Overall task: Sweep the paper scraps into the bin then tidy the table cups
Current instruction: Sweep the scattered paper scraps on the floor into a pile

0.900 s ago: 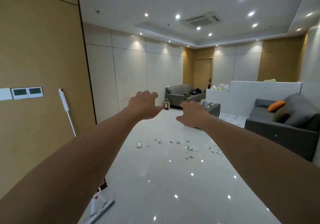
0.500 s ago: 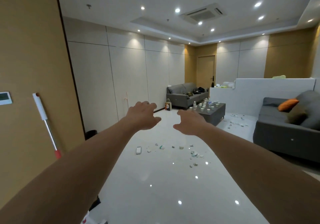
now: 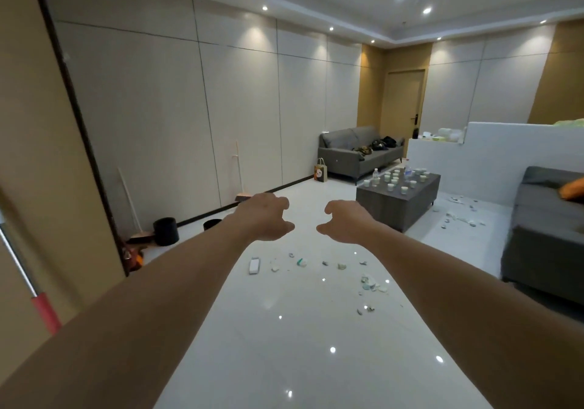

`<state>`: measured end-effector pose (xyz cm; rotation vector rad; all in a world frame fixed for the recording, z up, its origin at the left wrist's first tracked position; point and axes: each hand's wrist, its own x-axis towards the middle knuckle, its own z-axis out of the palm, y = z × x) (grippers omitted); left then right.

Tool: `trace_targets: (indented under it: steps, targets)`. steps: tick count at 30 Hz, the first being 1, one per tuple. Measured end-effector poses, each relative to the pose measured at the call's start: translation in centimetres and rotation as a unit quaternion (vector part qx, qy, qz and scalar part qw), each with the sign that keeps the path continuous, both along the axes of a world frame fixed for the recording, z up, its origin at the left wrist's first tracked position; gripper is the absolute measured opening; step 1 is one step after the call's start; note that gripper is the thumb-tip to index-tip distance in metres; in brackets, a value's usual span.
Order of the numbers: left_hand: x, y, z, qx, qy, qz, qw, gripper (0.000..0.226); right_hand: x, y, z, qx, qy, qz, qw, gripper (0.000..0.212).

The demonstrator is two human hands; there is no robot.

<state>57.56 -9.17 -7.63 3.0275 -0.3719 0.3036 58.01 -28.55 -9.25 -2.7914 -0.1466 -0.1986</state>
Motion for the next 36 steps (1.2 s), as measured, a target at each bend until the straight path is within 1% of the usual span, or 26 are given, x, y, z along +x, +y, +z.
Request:
trace_targets:
  steps: [3,6,11,15,17,22,25,27,31,36]
  targets:
    - [8.0,1.7,-1.6,0.003,-0.002,0.002,1.0,0.054,7.9,1.4,-1.9,-0.003,0.0,0.002,1.0,0.044]
    - [17.2,4.3,-3.1,-0.006,0.002,0.012,1.0,0.054,16.7,2.9,-3.4,-0.01,0.002,-0.001,1.0,0.045]
    - [32.0,8.8,-4.5,-0.026,0.066,0.023,0.997,0.056,31.3,5.9,-3.8,-0.004,0.064,0.005,0.998,0.055]
    - [42.7,11.5,-5.0,-0.073,0.054,0.039,0.995,0.053,41.8,7.4,-4.3,0.027,0.062,-0.01,0.998,0.055]
    - [47.8,12.4,-5.9,-0.082,0.066,0.042,0.994,0.052,47.1,8.1,-5.2,0.031,0.068,-0.01,0.997,0.055]
    - [61.2,14.1,-9.6,-0.047,0.128,0.036,0.99,0.056,61.2,9.6,-9.2,0.04,0.083,-0.004,0.996,0.055]
    - [70.3,14.9,-11.7,-0.049,0.125,0.052,0.99,0.058,71.0,10.4,-11.5,0.044,0.078,0.013,0.996,0.057]
    - [76.8,15.2,-13.0,-0.034,0.124,0.06,0.99,0.058,78.2,10.8,-12.5,0.048,0.076,0.027,0.996,0.056]
    - [89.2,15.8,-13.4,0.006,0.157,0.083,0.984,0.056,91.3,11.5,-12.7,0.051,0.1,0.039,0.993,0.049]
    - [103.1,16.8,-12.6,-0.025,0.155,0.094,0.983,0.055,104.9,13.1,-11.4,0.056,0.108,0.053,0.991,0.051]
